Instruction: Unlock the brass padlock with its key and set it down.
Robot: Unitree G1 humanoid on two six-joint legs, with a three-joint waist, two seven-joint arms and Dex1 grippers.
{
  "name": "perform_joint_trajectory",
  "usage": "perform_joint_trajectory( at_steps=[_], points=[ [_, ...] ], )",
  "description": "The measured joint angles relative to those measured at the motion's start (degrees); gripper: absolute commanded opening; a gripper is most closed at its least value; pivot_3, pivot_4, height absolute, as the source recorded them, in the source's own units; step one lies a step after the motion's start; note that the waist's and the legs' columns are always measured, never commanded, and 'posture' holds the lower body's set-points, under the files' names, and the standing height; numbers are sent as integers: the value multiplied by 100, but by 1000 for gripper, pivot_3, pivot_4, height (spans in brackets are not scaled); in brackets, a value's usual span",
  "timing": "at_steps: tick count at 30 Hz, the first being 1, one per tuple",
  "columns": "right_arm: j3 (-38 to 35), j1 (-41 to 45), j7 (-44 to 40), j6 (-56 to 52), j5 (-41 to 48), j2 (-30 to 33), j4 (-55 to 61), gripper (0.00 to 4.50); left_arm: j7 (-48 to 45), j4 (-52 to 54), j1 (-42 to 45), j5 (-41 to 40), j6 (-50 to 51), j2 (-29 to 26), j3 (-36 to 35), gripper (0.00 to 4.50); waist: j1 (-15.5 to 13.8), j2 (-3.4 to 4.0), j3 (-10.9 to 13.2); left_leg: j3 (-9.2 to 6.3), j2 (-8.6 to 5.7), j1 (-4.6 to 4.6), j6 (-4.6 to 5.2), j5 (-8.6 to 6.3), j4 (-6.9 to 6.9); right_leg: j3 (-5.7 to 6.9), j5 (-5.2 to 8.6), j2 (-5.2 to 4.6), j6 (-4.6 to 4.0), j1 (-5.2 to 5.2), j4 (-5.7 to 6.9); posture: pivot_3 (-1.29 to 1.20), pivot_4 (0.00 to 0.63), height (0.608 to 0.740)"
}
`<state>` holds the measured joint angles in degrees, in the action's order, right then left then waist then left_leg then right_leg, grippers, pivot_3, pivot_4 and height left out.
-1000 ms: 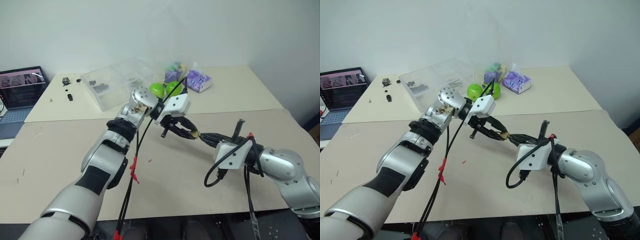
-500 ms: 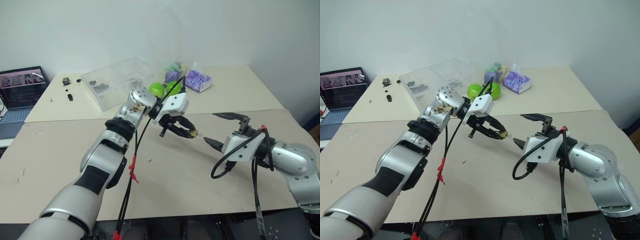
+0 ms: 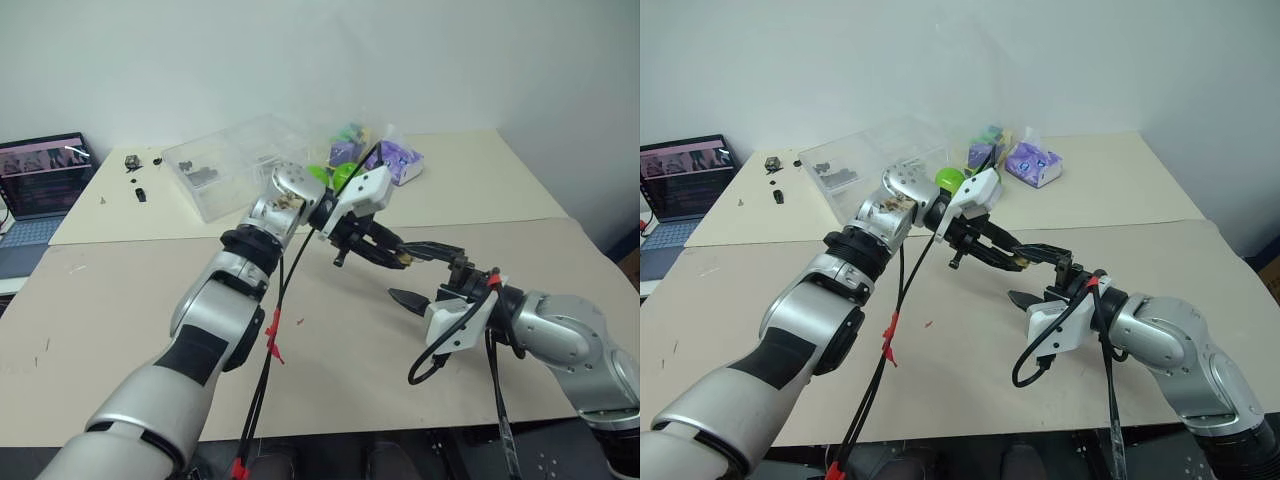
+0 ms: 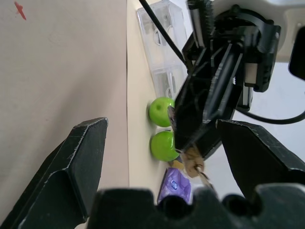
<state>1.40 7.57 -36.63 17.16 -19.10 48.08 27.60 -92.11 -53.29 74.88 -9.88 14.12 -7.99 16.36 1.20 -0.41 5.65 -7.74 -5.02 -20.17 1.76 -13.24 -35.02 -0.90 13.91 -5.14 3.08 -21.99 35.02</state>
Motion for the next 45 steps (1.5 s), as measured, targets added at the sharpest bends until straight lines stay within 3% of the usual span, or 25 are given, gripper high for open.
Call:
perform_joint_trajectory(
  at_steps=[3,11,45],
  points=[
    [-5,0,66,124,-60,-11,-7,4300,-6,584,-26,-874,1081,-521,787,1184,53,4,0,-3,7,1,1,0,2,-2,0,6,1,-3,5,0,150,740],
    [-129,8,64,7,165,-193,77,4300,-13,1044,-175,-1735,898,-1294,2266,1184,83,10,-4,-4,7,6,1,-1,6,-9,-1,6,-3,-1,4,0,150,740],
    [72,19,-200,122,348,-406,-179,4300,-23,697,-64,-1714,199,-1211,2461,1184,-15,11,-5,0,2,2,1,-1,4,-10,0,4,-3,-3,-2,0,150,740]
  ],
)
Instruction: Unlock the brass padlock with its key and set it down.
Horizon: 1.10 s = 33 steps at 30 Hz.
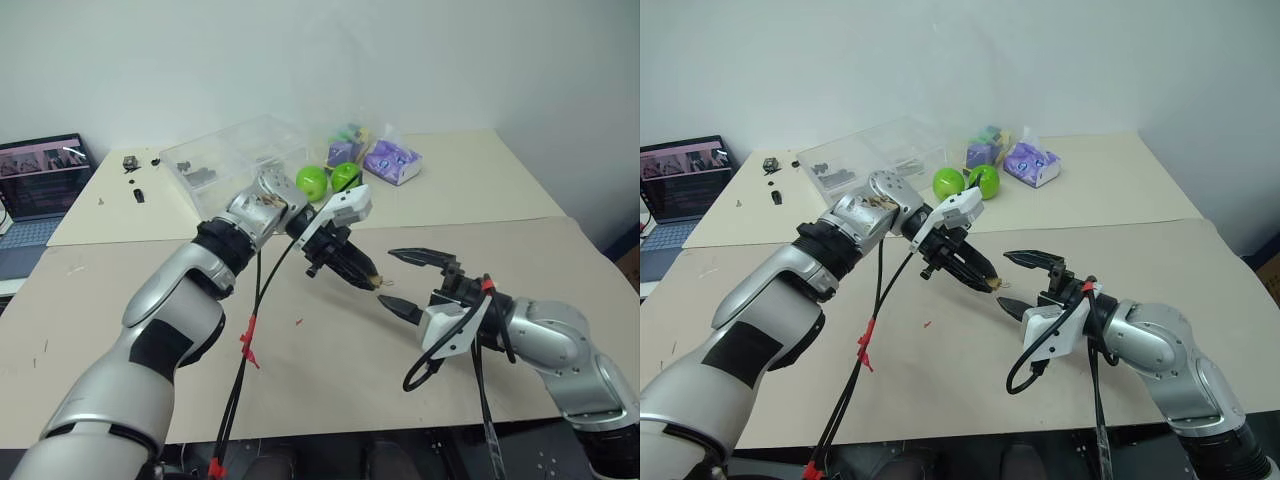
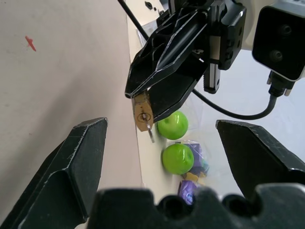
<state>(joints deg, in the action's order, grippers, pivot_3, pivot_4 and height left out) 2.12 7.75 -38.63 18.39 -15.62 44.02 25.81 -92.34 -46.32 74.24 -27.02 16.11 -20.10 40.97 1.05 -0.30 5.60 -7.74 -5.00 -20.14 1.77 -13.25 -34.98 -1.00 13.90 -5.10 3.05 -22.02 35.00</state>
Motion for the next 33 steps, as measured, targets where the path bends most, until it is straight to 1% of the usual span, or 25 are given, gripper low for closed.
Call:
perform_joint_trajectory(
  at_steps=[4,5,7,9,10,12,15,17,33],
  points=[
    [11,32,-4,-20,5,-38,8,4300,0,-10,0,16,-80,21,2,1184,-1,1,0,0,0,0,0,0,0,0,0,-1,0,0,-1,0,150,740],
    [23,40,-4,-42,9,-64,13,4069,0,-16,0,23,-100,33,2,1184,-1,0,0,0,0,0,0,0,0,0,0,-1,0,0,-1,0,150,740],
    [79,53,-5,-132,15,-138,38,3539,0,-53,0,44,-120,88,2,1184,-1,0,0,0,0,0,0,0,0,0,0,0,0,0,0,0,150,740],
    [158,55,-14,-167,10,-192,78,2782,-3,-69,0,47,-123,135,2,1184,-1,0,0,0,0,0,0,0,0,0,0,0,0,0,0,0,150,740],
    [195,54,-34,-203,2,-199,78,2536,-5,-69,1,43,-128,135,-4,1184,4,1,0,0,0,0,0,0,0,0,0,0,0,0,0,0,150,740],
    [223,51,-79,-252,-2,-207,77,1870,0,-70,6,38,-136,129,-35,1184,7,0,0,0,0,0,0,0,-1,-1,0,0,0,0,0,0,150,740],
    [279,52,-116,-293,-5,-215,77,766,3,-71,20,0,-133,105,-98,1184,4,2,-1,0,0,0,0,0,-1,0,0,0,0,0,0,0,150,740],
    [304,52,-134,-307,-37,-217,77,233,-3,-75,39,0,-136,102,-107,1184,0,2,-1,-1,0,0,0,0,-1,1,0,0,0,0,0,0,150,740],
    [311,51,-135,-379,-109,-232,74,233,16,-115,43,41,-479,106,-81,1184,0,2,-1,0,0,0,0,0,-1,0,0,0,0,0,0,0,150,740]
  ],
)
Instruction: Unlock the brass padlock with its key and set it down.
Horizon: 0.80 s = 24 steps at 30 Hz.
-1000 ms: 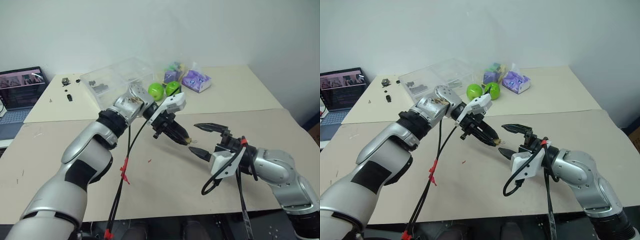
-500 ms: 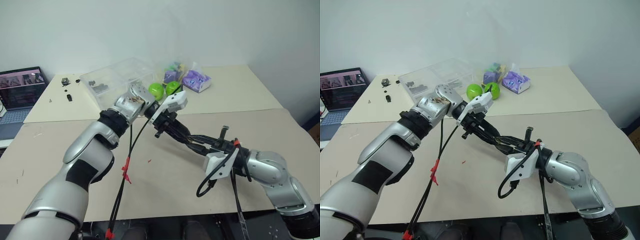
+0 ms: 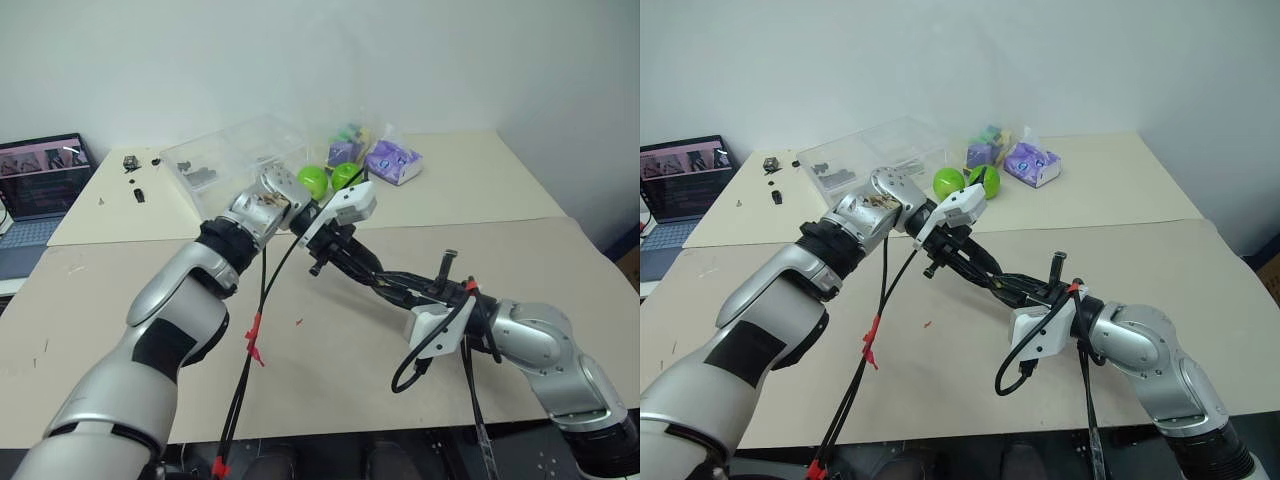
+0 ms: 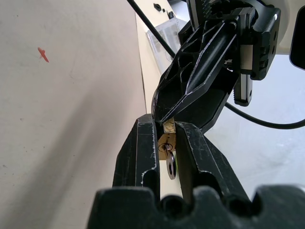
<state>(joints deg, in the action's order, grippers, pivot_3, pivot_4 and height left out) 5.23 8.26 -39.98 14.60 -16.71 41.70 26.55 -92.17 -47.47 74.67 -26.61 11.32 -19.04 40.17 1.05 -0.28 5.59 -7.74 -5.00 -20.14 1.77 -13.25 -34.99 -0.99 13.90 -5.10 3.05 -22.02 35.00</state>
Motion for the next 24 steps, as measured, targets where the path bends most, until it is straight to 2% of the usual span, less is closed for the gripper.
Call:
perform_joint_trajectory(
  at_steps=[6,7,8,9,10,11,15,24],
  points=[
    [1,0,0,0,0,0,0,233,0,3,0,-4,1,-4,5,1184,0,0,0,0,0,0,0,0,0,0,0,0,0,0,0,0,150,740],
    [4,0,0,0,0,-1,0,216,2,14,0,-13,6,-12,14,1778,1,0,0,0,0,0,0,0,0,0,0,0,0,0,0,0,150,740],
    [6,2,2,4,-1,-5,2,216,7,23,0,-34,21,-20,22,1896,1,0,0,0,0,0,0,0,0,0,0,0,0,0,0,0,150,740],
    [19,2,2,9,-1,-6,4,216,17,24,0,-41,28,-23,23,2195,1,0,0,0,0,0,0,0,0,0,0,0,0,0,0,0,150,740],
    [22,2,8,9,-1,-7,4,216,16,34,0,-51,58,-28,38,2733,1,0,0,0,0,0,0,0,0,0,0,0,0,0,0,0,150,740],
    [9,25,40,9,0,-10,6,216,8,71,-1,-56,131,-35,130,2970,0,0,0,0,0,0,0,0,0,0,0,0,0,0,1,0,150,740],
    [-1,61,76,9,1,-10,32,216,-3,141,-3,-59,171,-23,173,4414,0,0,0,0,0,0,0,0,0,0,0,0,0,0,0,0,150,740],
    [-7,45,119,28,1,13,13,216,-9,-76,170,-49,164,18,-43,4414,1,-1,1,0,0,0,0,0,0,0,0,0,1,0,0,0,150,740]
  ],
)
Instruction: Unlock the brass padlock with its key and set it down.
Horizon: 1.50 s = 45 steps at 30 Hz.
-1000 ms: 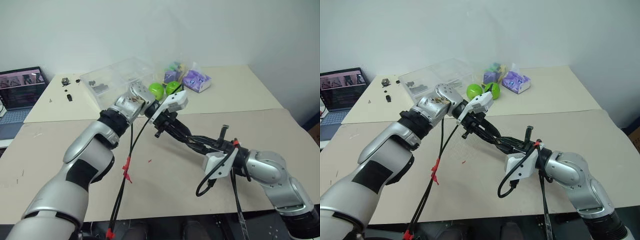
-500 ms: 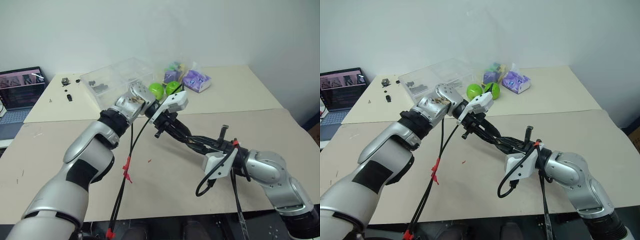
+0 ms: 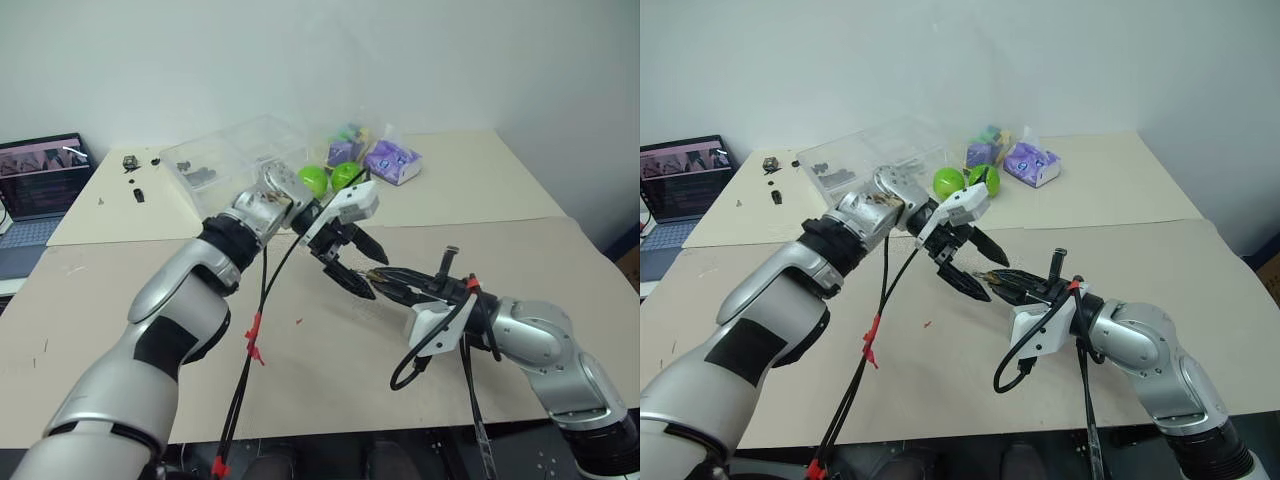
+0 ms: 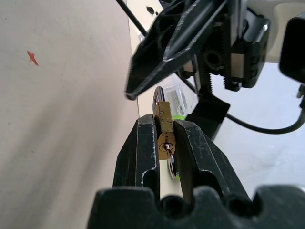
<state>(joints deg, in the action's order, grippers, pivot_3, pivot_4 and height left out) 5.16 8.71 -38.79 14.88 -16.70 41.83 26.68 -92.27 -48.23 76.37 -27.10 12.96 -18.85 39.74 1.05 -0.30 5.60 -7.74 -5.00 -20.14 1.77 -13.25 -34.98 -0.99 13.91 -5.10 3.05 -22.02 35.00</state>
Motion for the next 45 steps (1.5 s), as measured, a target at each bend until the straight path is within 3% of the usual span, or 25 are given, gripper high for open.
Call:
perform_joint_trajectory(
  at_steps=[5,11,14,16,19,23,45],
  points=[
    [-151,-52,9,85,3,114,-185,216,-1,-8,13,57,-89,-139,-136,4414,4,0,0,0,0,0,0,0,0,0,0,0,-1,0,0,0,150,740],
    [-227,-72,11,91,22,140,-252,216,-4,-644,266,243,-109,-191,-908,4414,3,1,-1,-1,1,0,0,0,0,4,0,3,0,-1,0,0,150,740],
    [-227,-70,11,89,64,138,-251,216,181,-982,400,385,-166,-84,-1474,3776,3,1,0,-1,-1,0,0,0,-2,3,0,-1,1,0,-1,0,150,740],
    [-226,-39,10,74,115,125,-248,216,407,-1045,401,471,-277,56,-1819,3063,-6,1,-1,-1,-2,-2,-2,2,-2,3,0,-3,0,0,-2,0,150,740],
    [-226,-2,8,25,139,121,-219,216,513,-961,314,670,-479,190,-2120,1655,-7,2,-1,1,-2,-2,-3,2,-2,2,0,-4,0,0,-1,0,150,740],
    [-226,3,6,-18,200,122,-147,216,506,-746,-64,874,-554,298,-2283,114,15,8,-5,1,0,0,-3,2,-1,0,-1,-1,-1,-1,3,0,150,740],
    [-391,594,-56,-43,349,252,-251,216,453,-177,-678,1557,-404,437,-2500,26,-4,16,-10,2,1,0,-2,2,-1,1,-2,-2,-2,0,3,0,150,740]
  ],
)
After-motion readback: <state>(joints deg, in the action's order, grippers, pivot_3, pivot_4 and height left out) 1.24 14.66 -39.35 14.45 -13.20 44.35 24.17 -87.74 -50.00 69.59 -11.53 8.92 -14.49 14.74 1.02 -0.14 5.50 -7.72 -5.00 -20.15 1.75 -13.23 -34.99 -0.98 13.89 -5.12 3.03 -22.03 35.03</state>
